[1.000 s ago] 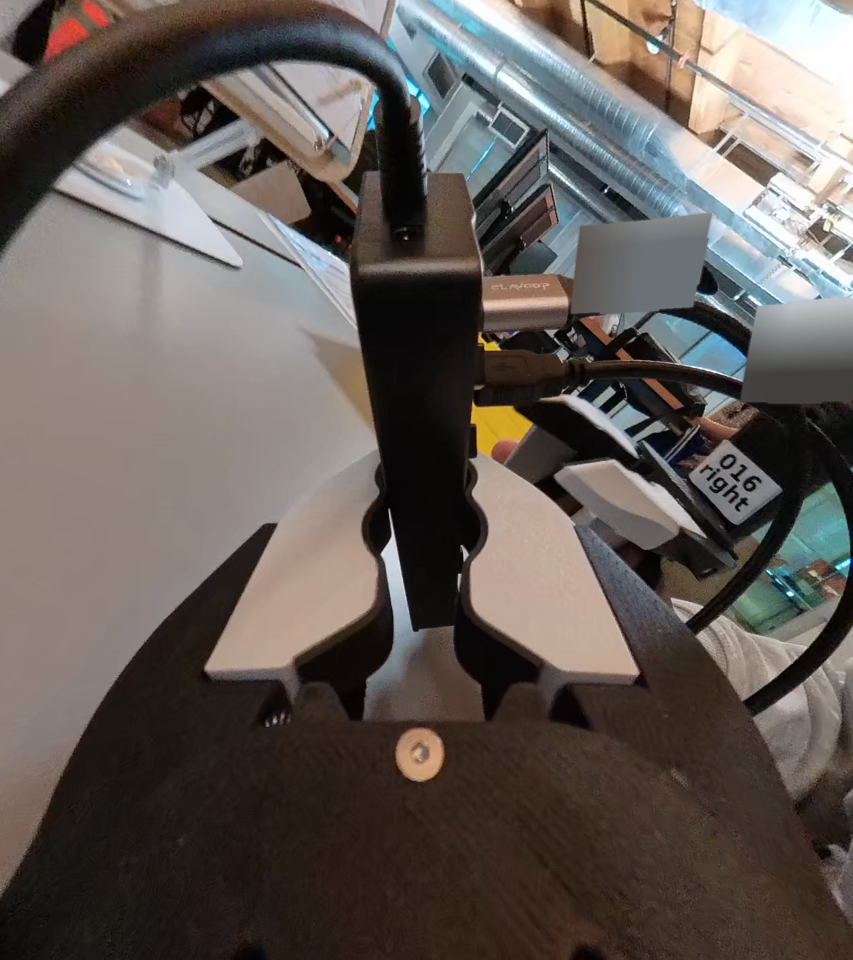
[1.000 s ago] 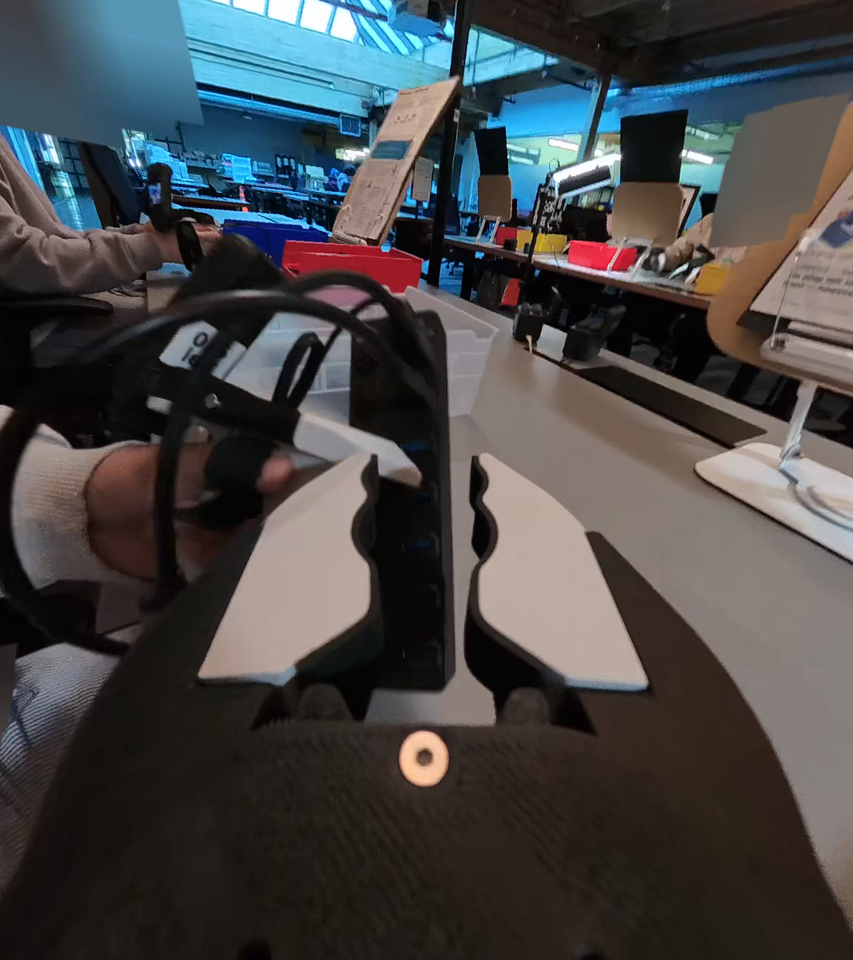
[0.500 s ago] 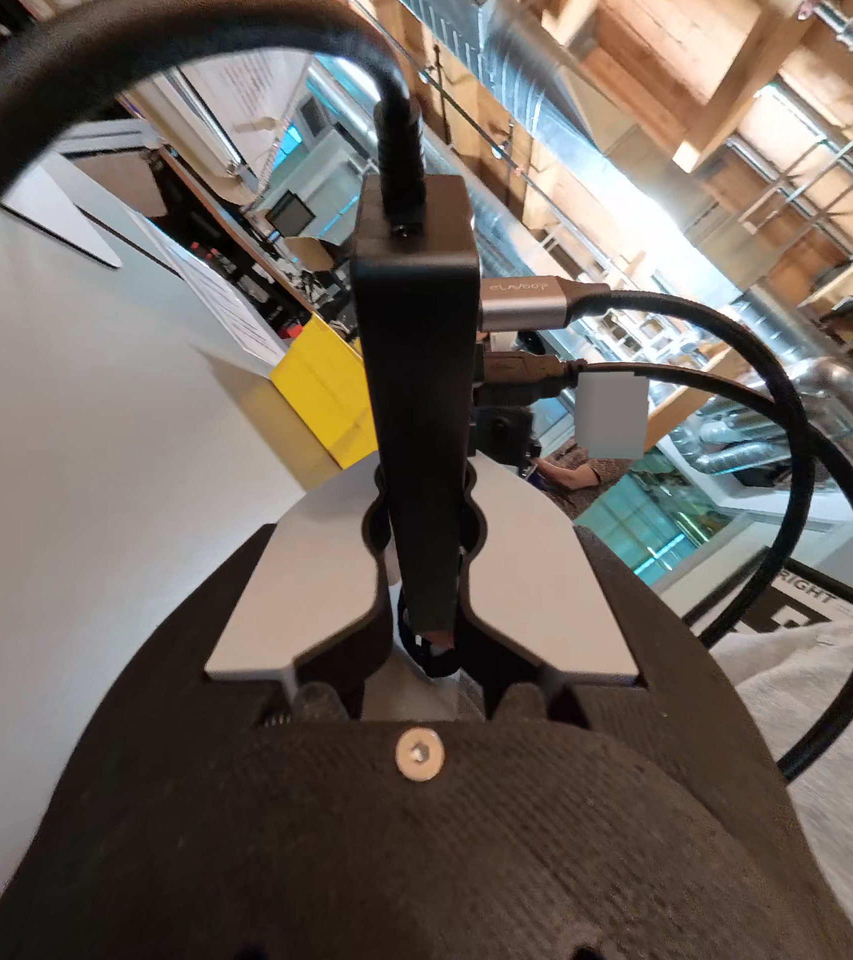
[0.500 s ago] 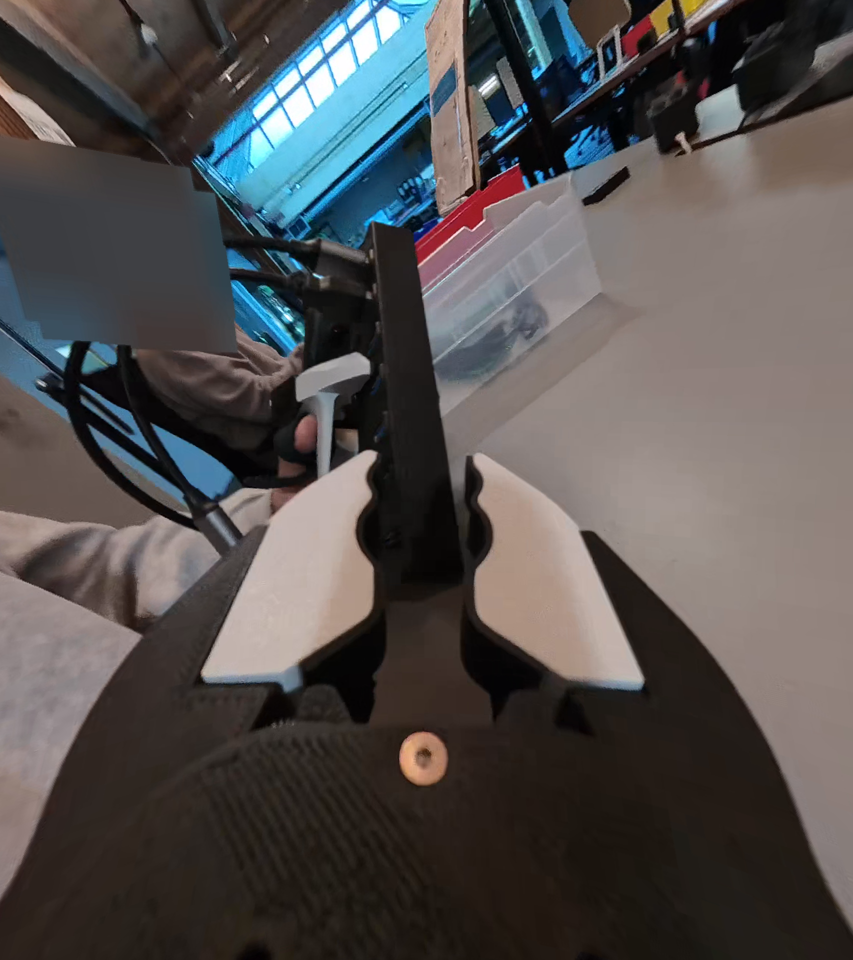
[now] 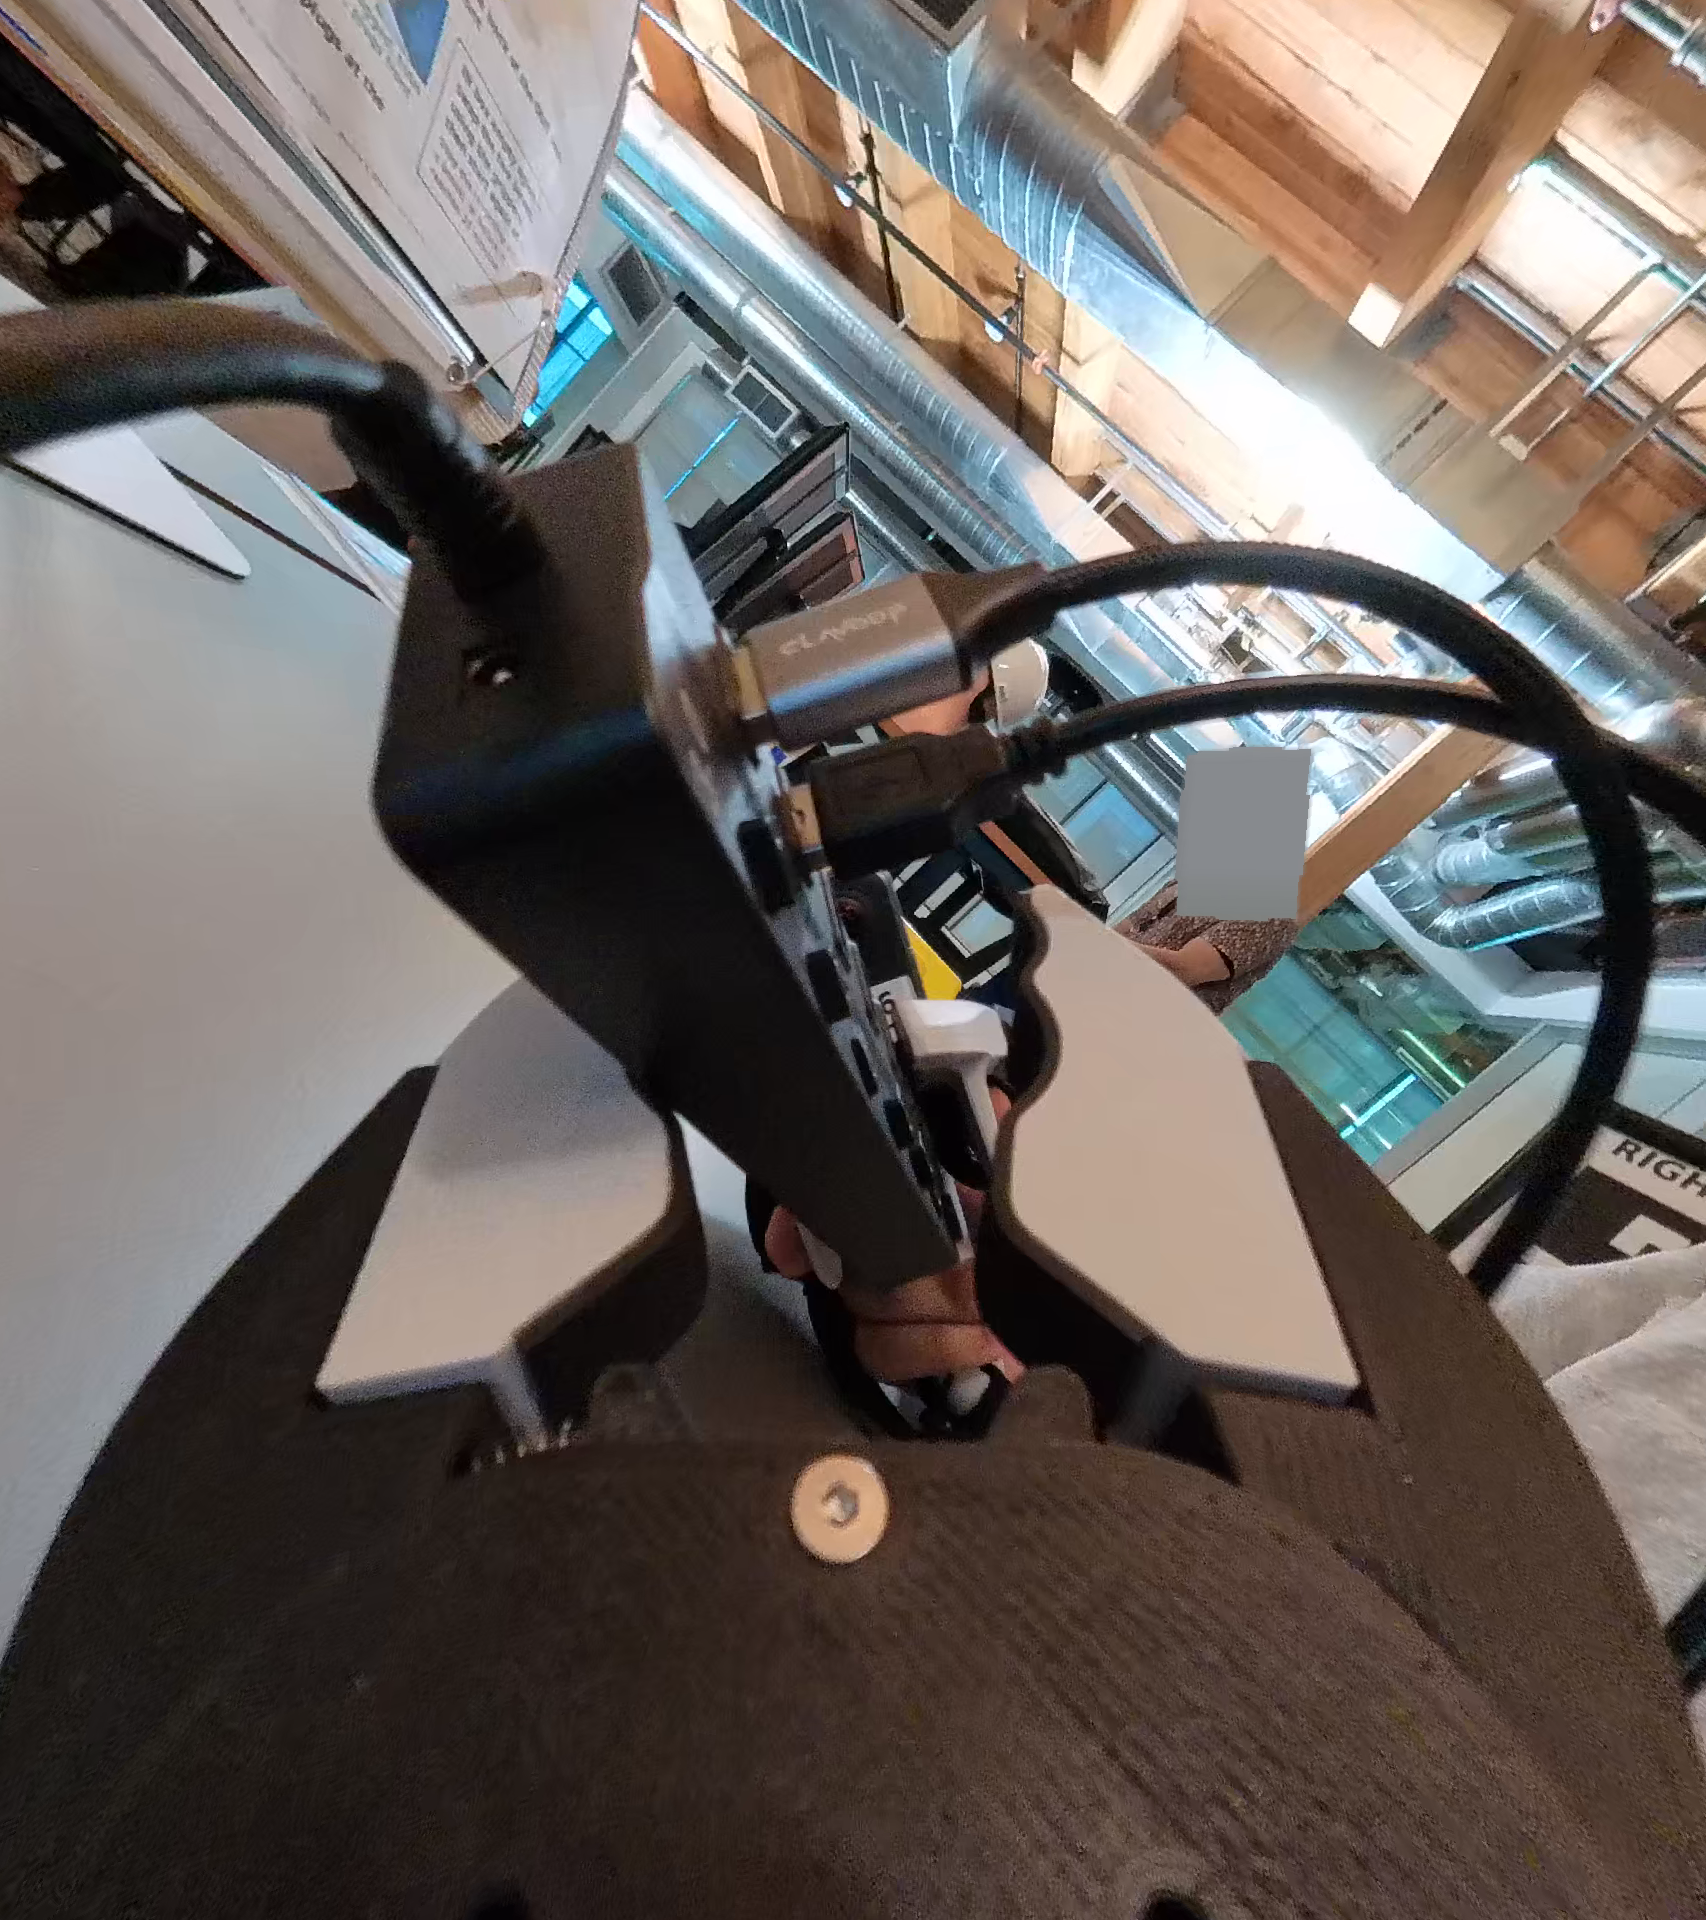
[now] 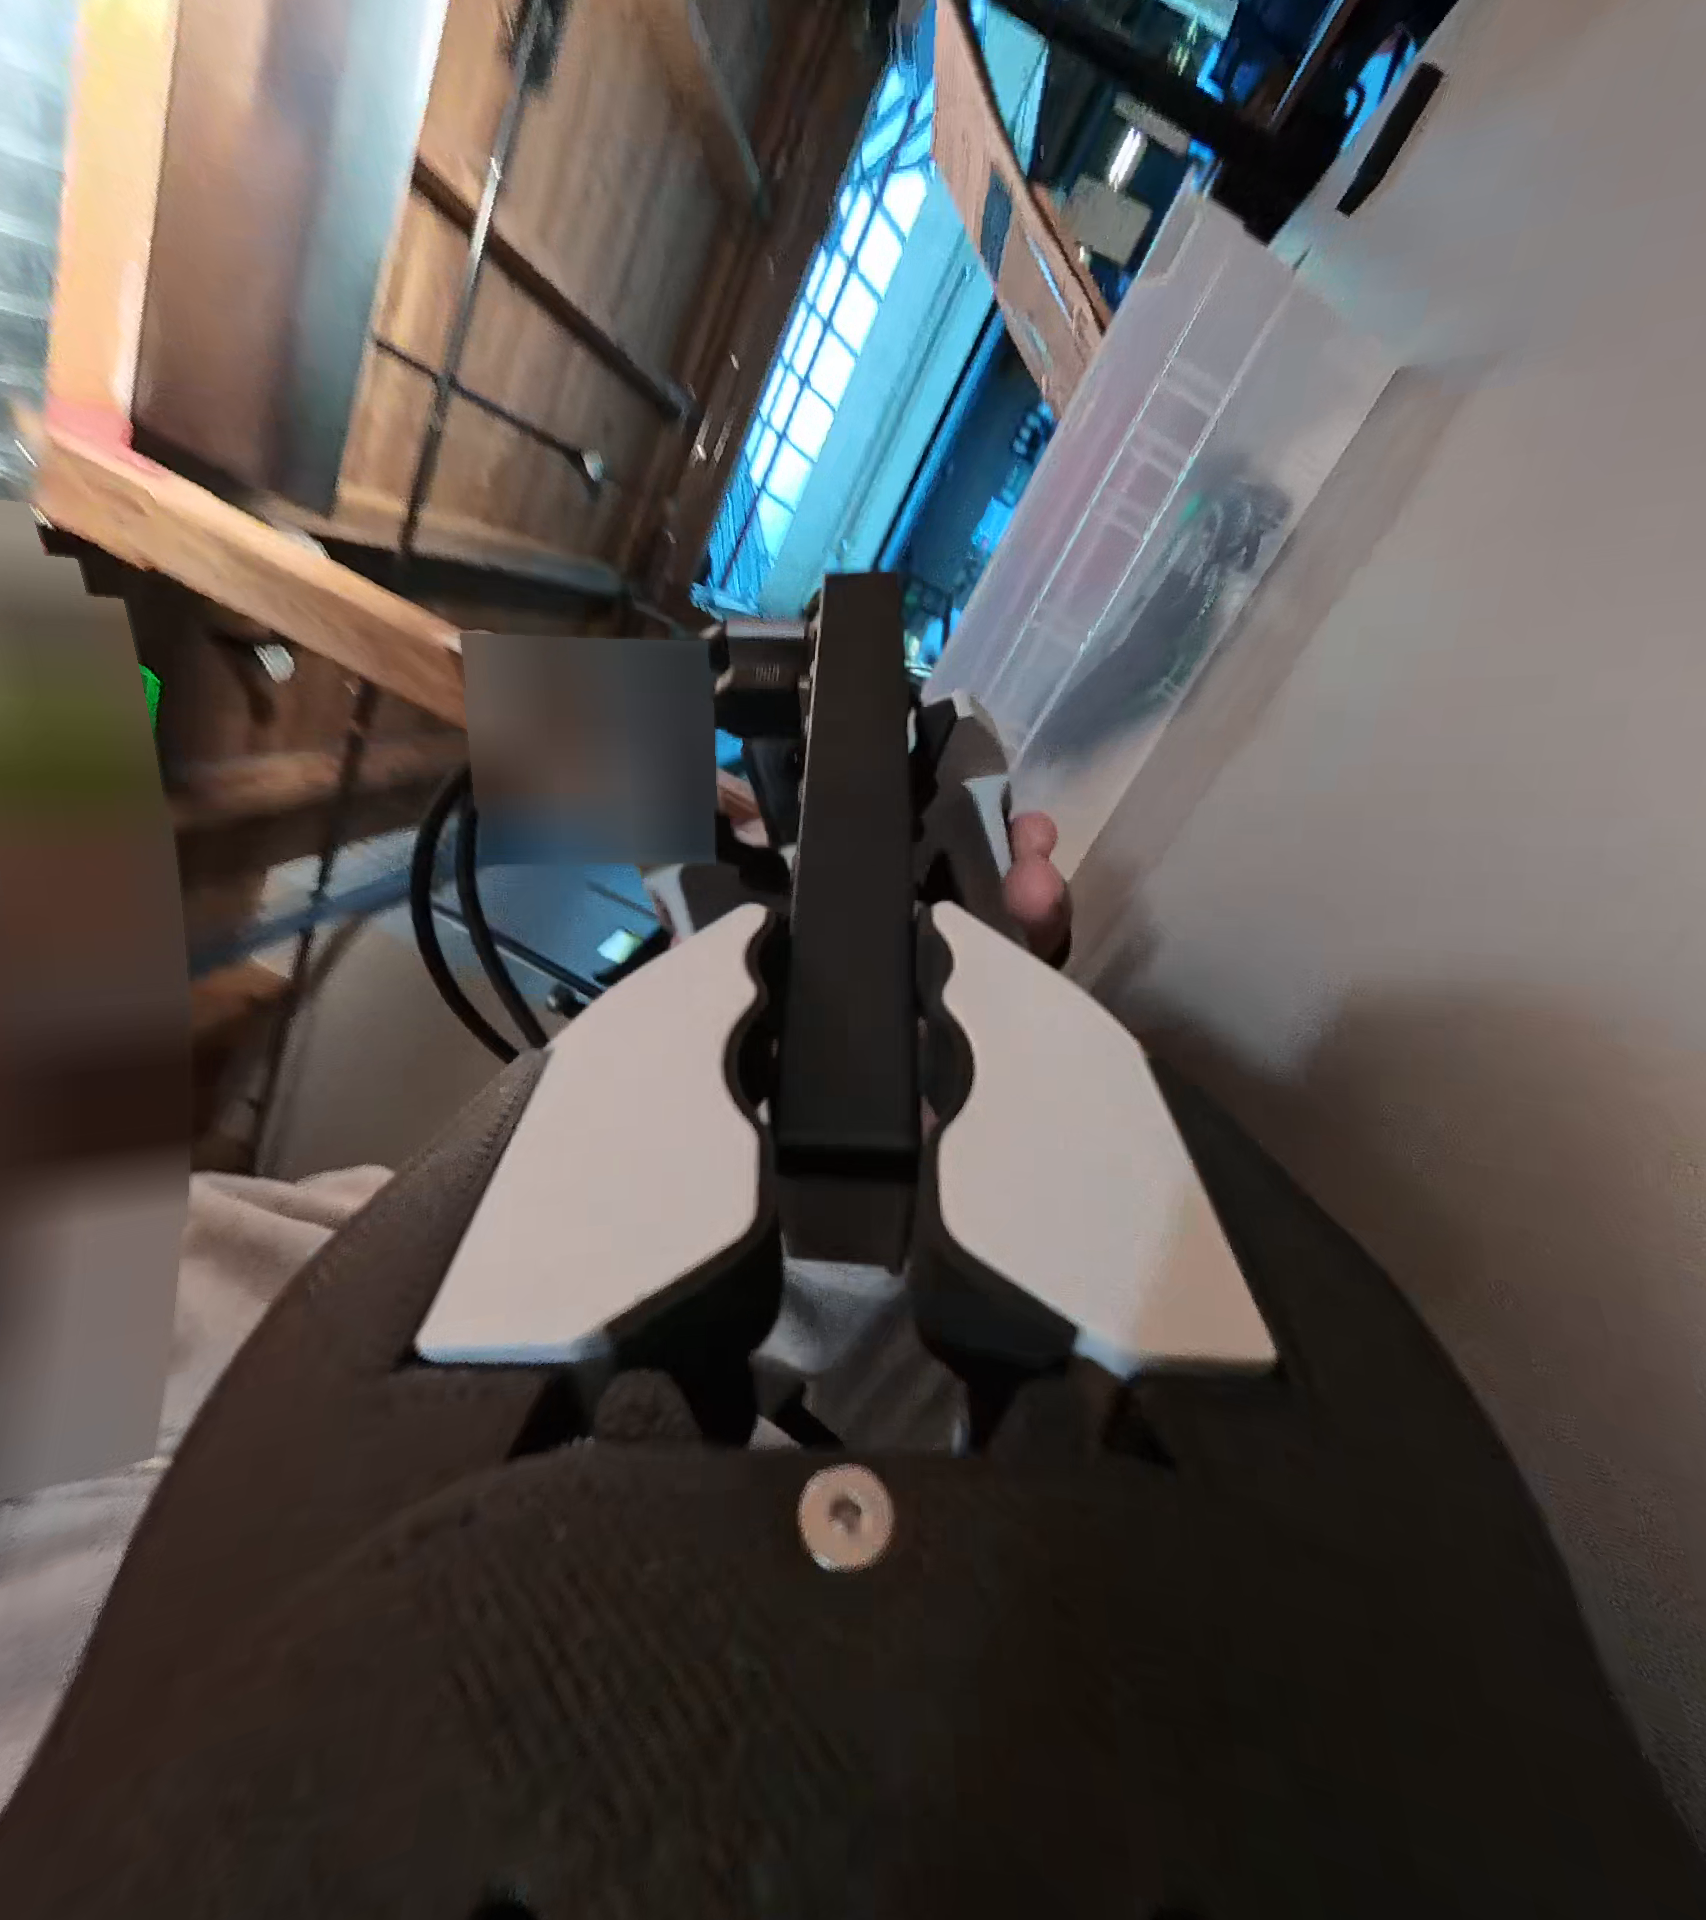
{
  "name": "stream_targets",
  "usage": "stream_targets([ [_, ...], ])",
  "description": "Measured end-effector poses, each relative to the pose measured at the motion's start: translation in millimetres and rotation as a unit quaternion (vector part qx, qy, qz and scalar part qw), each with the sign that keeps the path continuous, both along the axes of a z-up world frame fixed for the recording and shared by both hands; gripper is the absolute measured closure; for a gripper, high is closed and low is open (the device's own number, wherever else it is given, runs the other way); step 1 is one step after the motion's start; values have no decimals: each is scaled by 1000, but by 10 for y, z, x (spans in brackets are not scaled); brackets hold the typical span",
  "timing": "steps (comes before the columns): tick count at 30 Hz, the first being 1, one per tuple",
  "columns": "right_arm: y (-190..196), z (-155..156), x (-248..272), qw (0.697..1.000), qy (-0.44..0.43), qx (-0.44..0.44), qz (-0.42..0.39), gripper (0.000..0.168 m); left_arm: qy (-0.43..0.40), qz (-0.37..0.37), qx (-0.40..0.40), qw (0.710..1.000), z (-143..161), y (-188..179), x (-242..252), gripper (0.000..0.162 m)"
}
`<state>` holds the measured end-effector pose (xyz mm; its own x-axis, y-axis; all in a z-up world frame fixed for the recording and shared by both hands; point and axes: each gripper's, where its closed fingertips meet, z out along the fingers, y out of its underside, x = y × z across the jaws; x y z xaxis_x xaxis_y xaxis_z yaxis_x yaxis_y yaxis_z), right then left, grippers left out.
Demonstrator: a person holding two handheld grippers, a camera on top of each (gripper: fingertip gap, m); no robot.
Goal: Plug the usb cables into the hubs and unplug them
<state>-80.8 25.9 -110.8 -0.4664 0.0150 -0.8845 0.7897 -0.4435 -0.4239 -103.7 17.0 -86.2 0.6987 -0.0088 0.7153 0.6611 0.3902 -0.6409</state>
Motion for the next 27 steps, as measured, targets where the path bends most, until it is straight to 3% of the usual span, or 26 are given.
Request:
stream_targets([
  [3, 74, -10, -41, 999, -17, -29, -18, 144, -6, -2, -4, 1000, -27, 61, 34, 92],
  [9, 70, 41, -40, 999, 3, -24, -37, 144, 17, -14, -80, 997, -203, 238, 157, 102],
  [16, 196, 81, -100, 995, -1, -65, -77, 144, -21, 3, -32, 999, -160, 125, 65, 130],
  [27, 95, 135, -65, 994, 37, -65, -74, 144, 1, 24, -4, 1000, -41, 2, 6, 132],
])
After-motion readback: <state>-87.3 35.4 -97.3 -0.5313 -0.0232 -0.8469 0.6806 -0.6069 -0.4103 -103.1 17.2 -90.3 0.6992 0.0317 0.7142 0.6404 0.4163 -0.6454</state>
